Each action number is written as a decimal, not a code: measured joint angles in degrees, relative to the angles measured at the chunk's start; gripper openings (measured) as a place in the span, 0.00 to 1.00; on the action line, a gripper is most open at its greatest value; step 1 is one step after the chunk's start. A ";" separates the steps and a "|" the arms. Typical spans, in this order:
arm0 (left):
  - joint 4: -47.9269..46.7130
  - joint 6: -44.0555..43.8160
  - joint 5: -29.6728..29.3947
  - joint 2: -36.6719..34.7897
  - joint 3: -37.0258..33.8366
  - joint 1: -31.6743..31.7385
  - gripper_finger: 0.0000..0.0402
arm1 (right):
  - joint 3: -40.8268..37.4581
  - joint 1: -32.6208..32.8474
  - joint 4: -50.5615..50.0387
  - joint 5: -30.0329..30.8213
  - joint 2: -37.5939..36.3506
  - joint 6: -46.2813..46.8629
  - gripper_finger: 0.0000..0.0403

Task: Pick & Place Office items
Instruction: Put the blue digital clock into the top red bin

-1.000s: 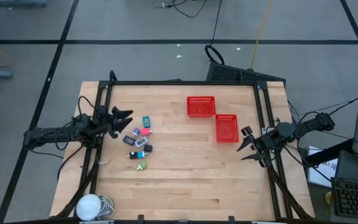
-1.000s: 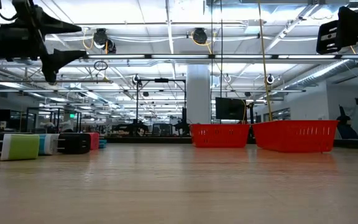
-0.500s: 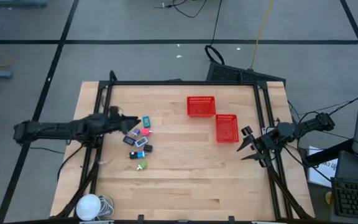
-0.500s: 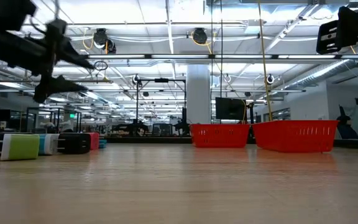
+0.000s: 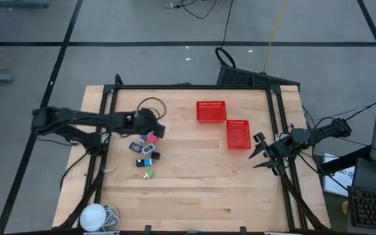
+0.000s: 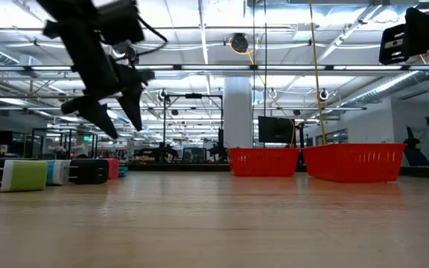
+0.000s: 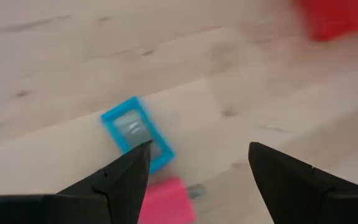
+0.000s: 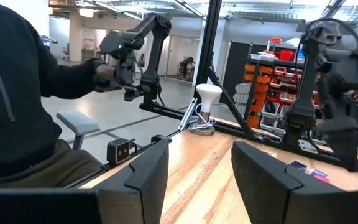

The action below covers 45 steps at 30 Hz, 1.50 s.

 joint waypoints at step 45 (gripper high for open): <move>-7.38 -6.99 3.22 21.61 5.65 4.00 0.68 | 0.01 -0.02 -0.02 -0.02 0.00 -0.01 0.41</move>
